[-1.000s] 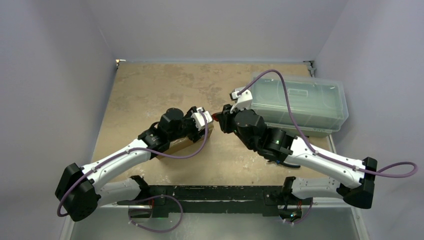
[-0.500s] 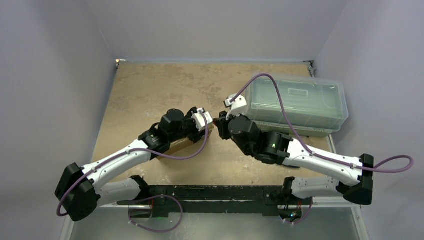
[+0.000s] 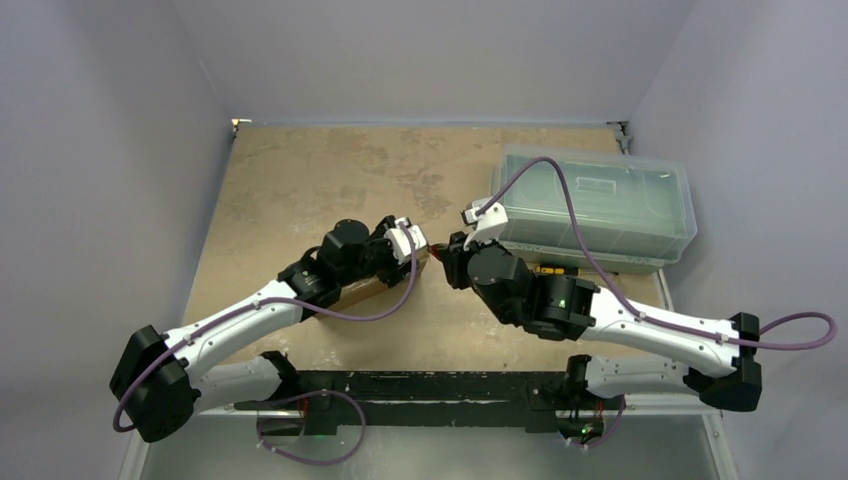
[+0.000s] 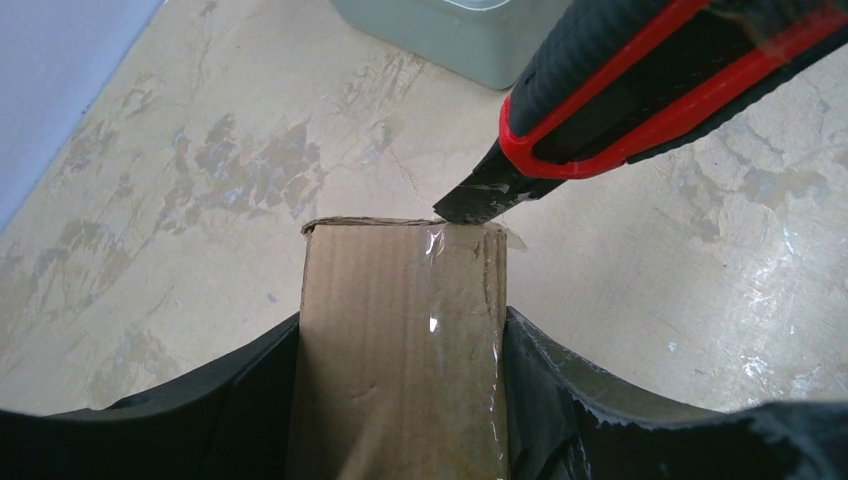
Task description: Unpack the express box
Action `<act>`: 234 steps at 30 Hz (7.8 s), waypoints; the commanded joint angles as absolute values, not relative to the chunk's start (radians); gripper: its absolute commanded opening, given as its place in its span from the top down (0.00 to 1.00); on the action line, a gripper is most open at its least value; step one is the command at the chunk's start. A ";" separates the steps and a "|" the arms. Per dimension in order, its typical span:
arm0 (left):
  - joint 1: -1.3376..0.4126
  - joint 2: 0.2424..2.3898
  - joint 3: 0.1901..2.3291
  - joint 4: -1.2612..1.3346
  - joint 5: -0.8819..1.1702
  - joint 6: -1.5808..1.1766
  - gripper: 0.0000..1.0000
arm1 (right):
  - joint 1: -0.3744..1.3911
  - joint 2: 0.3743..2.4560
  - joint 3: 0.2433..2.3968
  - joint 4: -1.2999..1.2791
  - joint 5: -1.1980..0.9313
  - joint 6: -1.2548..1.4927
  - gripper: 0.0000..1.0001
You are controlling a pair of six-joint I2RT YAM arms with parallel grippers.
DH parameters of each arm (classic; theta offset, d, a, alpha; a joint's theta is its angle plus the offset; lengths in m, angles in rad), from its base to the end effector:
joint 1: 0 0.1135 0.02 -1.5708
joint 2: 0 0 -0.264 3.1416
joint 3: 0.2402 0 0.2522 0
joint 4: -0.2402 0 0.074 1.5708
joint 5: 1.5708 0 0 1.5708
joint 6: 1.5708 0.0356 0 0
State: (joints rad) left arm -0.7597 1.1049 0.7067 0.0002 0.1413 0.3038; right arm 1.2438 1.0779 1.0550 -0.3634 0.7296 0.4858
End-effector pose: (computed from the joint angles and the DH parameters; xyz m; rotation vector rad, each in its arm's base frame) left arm 0.1787 -0.1766 0.2673 1.0887 1.6663 -0.4356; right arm 0.0978 0.2144 0.3626 -0.2395 1.8682 0.4820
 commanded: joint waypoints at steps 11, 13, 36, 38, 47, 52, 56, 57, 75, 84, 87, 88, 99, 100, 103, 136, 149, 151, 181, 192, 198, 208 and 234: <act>-0.746 1.091 0.697 0.075 0.089 0.269 0.63 | 1.322 1.050 0.994 -0.342 0.690 0.491 1.00; -0.745 1.092 0.698 0.077 0.086 0.271 0.63 | 1.322 1.047 0.974 -0.324 0.702 0.486 1.00; -0.745 1.069 0.691 0.078 0.081 0.273 0.64 | 1.432 0.946 0.657 0.032 0.809 0.404 1.00; -0.746 1.072 0.692 0.079 0.082 0.273 0.64 | 1.442 0.951 0.644 0.042 0.836 0.402 1.00; -0.746 1.109 0.703 0.059 0.112 0.279 0.64 | 1.458 1.014 0.978 -0.157 0.988 0.396 1.00; -0.746 1.110 0.703 0.059 0.116 0.279 0.64 | 1.465 0.950 1.122 -0.189 1.059 0.322 1.00; -0.745 1.110 0.707 0.066 0.126 0.274 0.64 | 1.465 0.903 1.177 -0.279 1.076 0.354 1.00; -0.747 1.111 0.709 0.067 0.127 0.269 0.64 | 1.465 0.883 1.173 -0.277 1.060 0.362 1.00; -0.366 1.373 1.005 0.084 0.268 -0.823 0.57 | 1.465 0.747 1.104 -0.524 1.171 0.552 1.00; -0.347 1.427 0.565 0.775 0.161 -1.415 0.53 | 1.465 0.805 1.099 -0.476 1.073 0.552 1.00; -0.356 1.445 0.444 0.918 0.078 -1.527 0.47 | 1.465 0.834 1.088 -0.448 1.049 0.551 1.00; -0.357 1.447 0.415 0.939 0.063 -1.537 0.42 | 1.465 0.848 1.088 -0.440 1.039 0.551 1.00; -0.352 1.254 0.649 -0.081 -0.129 -1.007 0.01 | 1.463 0.963 1.080 -0.400 0.974 0.570 1.00; -0.348 1.239 0.688 -0.190 -0.183 -0.957 0.01 | 1.463 0.967 1.071 -0.399 0.969 0.578 1.00; -0.325 1.167 0.746 -0.408 -0.305 -0.902 0.01 | 1.461 0.981 1.040 -0.422 0.948 0.623 1.00; -0.592 1.071 0.497 -0.304 -0.087 -1.123 0.38 | 0.915 1.476 1.229 -0.372 0.659 0.311 1.00; -0.365 0.884 0.730 -0.491 -0.149 -0.775 0.13 | 1.051 1.222 1.095 -0.186 0.549 0.298 1.00; -0.358 0.947 0.761 -0.405 -0.080 -0.720 0.11 | 1.125 1.250 1.073 -0.113 0.549 0.287 1.00; -0.156 1.442 0.804 -0.114 0.403 -0.494 0.62 | 1.178 1.590 1.131 0.193 0.507 0.296 1.00; -0.158 1.441 0.804 -0.163 0.338 -0.464 0.58 | 1.177 1.595 1.129 0.172 0.525 0.293 1.00; -0.158 1.452 0.805 -0.175 0.322 -0.463 0.59 | 1.178 1.580 1.120 0.170 0.540 0.289 1.00; -0.158 1.473 0.807 -0.171 0.332 -0.472 0.60 | 1.178 1.601 1.114 0.164 0.502 0.295 1.00; -0.158 1.535 0.828 -0.207 0.277 -0.513 0.79 | 1.191 1.644 1.185 -0.065 0.467 0.395 1.00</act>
State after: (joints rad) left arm -0.1593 1.4948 0.8230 -0.1738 0.3416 -0.5175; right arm 1.1828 1.6474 1.1419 0.0151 0.4862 0.3527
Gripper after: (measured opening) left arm 0.226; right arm 0.255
